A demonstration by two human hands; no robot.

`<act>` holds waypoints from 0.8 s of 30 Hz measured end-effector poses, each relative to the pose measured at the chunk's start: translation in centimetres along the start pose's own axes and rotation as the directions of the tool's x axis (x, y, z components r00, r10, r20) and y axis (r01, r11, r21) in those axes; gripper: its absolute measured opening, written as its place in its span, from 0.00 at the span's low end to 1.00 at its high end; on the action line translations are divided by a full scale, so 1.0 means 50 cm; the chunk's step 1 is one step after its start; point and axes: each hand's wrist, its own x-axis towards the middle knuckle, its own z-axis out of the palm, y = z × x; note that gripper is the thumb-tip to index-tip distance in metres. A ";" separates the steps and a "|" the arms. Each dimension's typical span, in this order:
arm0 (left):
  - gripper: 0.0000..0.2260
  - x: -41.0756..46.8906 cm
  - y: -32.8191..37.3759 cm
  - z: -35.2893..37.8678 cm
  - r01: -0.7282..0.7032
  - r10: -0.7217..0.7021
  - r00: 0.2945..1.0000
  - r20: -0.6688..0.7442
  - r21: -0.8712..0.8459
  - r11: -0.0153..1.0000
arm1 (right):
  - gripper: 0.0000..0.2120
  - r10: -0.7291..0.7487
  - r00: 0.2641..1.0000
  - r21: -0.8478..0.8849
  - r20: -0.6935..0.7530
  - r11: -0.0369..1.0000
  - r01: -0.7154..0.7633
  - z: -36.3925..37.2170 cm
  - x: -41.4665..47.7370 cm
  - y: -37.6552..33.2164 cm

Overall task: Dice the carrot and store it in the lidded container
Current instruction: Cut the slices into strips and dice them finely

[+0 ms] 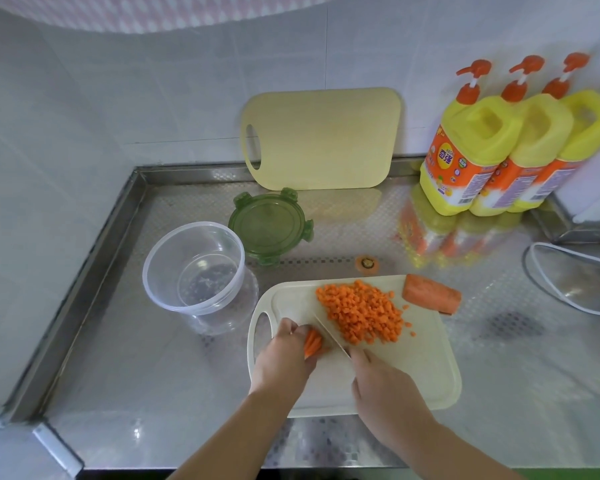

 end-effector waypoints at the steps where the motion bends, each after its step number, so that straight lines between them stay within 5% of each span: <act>1: 0.10 0.001 0.002 0.000 -0.004 0.004 1.000 0.000 0.002 1.000 | 0.16 0.011 1.000 0.022 -0.015 1.000 -0.011 -0.004 0.002 0.006; 15: 0.13 0.023 0.027 -0.001 0.010 -0.011 1.000 -0.015 -0.012 1.000 | 0.03 0.054 0.997 0.148 0.053 0.987 -0.062 -0.027 0.016 0.010; 24: 0.16 0.012 0.005 0.001 0.005 -0.009 0.999 -0.046 -0.083 0.997 | 0.05 0.054 0.997 0.175 0.053 0.983 -0.063 -0.023 0.020 0.004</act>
